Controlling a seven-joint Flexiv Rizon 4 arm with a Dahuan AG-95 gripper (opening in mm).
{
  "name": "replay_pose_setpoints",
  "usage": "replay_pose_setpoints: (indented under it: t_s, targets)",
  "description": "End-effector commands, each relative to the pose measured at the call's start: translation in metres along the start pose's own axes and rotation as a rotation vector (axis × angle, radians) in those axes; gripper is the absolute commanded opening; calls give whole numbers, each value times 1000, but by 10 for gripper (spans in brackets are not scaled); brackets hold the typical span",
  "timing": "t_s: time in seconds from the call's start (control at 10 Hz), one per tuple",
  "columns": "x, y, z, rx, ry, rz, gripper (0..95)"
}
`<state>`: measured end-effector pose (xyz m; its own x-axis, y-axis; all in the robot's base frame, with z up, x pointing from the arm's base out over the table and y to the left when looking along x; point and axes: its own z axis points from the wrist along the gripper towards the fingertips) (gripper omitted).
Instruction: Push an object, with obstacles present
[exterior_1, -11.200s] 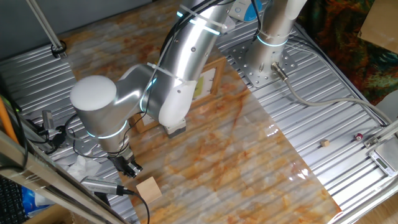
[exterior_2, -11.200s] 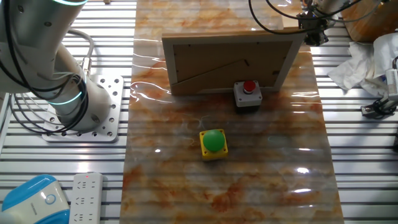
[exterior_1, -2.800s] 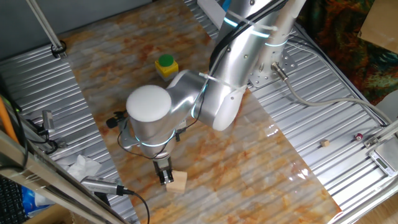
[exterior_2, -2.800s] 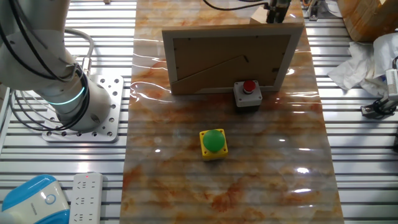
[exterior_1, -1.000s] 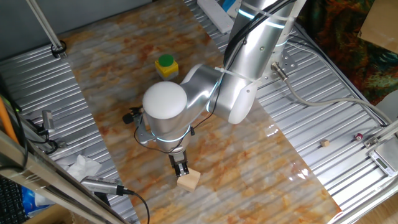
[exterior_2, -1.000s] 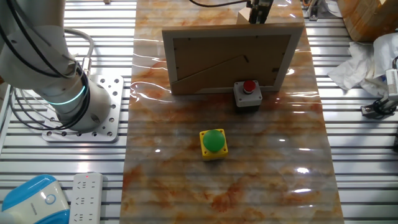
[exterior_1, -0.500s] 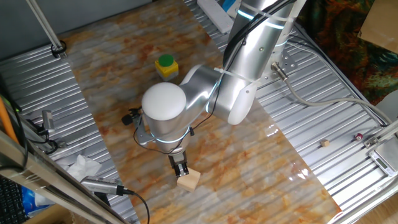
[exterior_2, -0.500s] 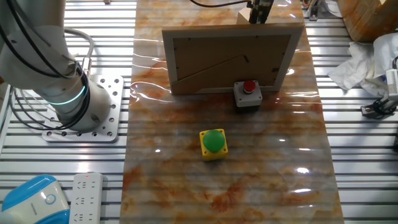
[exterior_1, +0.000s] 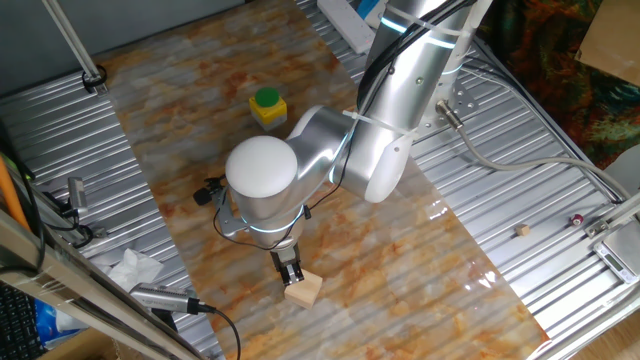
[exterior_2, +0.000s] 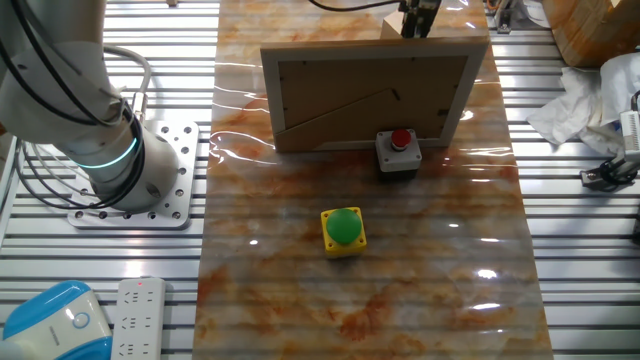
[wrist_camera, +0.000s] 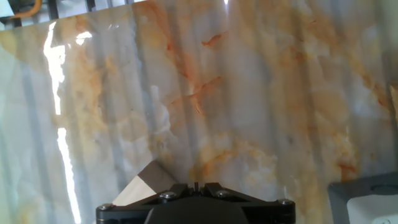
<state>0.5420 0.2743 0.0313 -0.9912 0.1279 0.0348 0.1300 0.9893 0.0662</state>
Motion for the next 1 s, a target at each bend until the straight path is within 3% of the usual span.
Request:
replay_pose_setpoints:
  t_s: [0.1, 1.0]
  targets:
    - [-2, -5, -4, -6, 10, -24, 0]
    - [-6, -15, -11, -42, 42, -88, 0]
